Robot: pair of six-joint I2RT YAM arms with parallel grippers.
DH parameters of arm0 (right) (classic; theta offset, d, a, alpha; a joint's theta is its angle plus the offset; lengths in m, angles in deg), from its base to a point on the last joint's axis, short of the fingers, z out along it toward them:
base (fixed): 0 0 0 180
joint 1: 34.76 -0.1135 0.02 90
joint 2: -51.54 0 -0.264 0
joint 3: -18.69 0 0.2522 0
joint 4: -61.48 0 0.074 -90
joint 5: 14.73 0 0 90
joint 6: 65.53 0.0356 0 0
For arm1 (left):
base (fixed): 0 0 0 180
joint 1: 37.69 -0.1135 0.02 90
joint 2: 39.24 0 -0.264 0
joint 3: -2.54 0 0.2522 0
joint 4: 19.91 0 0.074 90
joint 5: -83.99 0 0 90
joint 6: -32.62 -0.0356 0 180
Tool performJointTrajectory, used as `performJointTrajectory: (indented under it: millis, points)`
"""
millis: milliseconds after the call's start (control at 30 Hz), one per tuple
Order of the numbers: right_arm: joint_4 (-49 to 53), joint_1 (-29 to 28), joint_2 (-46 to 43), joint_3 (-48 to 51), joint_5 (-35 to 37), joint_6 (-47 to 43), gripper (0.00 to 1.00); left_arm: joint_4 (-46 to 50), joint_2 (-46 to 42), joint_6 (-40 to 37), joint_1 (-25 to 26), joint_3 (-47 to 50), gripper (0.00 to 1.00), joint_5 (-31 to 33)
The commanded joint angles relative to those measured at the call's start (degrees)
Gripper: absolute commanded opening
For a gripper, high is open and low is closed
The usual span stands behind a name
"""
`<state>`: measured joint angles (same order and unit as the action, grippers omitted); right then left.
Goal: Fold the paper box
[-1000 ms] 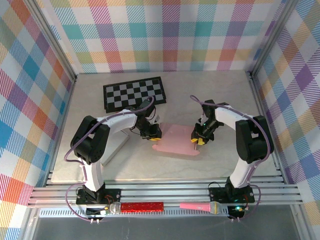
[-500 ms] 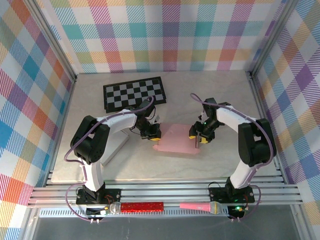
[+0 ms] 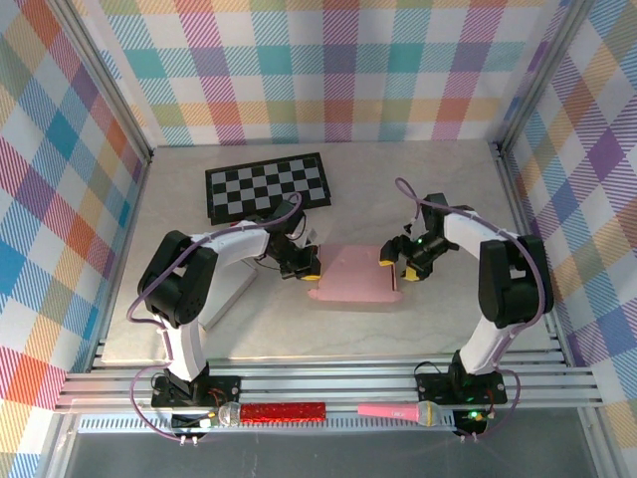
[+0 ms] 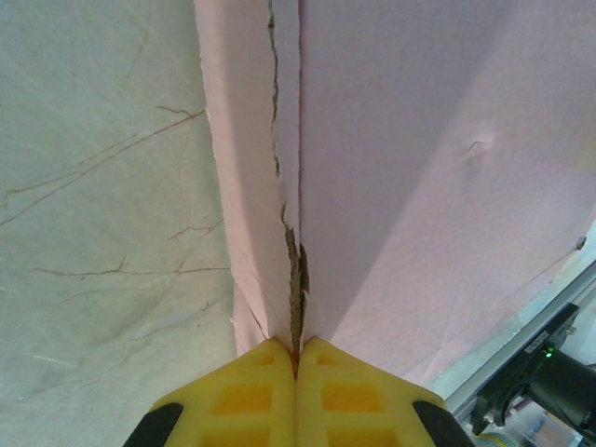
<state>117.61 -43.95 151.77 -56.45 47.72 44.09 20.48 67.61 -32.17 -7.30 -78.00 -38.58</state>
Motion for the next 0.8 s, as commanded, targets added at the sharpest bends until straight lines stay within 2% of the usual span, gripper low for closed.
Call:
performJointTrajectory:
  millis: [0,433,500,767]
  points:
    - [-1.7,-0.1,1.8,-0.6,-4.3,-2.0,0.74,-1.7,-1.4,1.7,-1.4,2.1,0.00,-1.4]
    - [-15.6,-0.4,3.7,2.1,-15.7,2.5,0.78,-8.8,-0.7,5.0,-6.6,7.3,0.00,-7.8]
    - [-18.4,-0.8,4.0,2.9,-18.5,4.2,0.77,-9.4,-0.4,5.5,-6.9,7.1,0.00,-7.9]
    - [-25.2,-3.0,3.6,4.2,-21.1,10.7,0.70,-10.2,0.3,6.2,-7.4,6.0,0.01,-8.6]
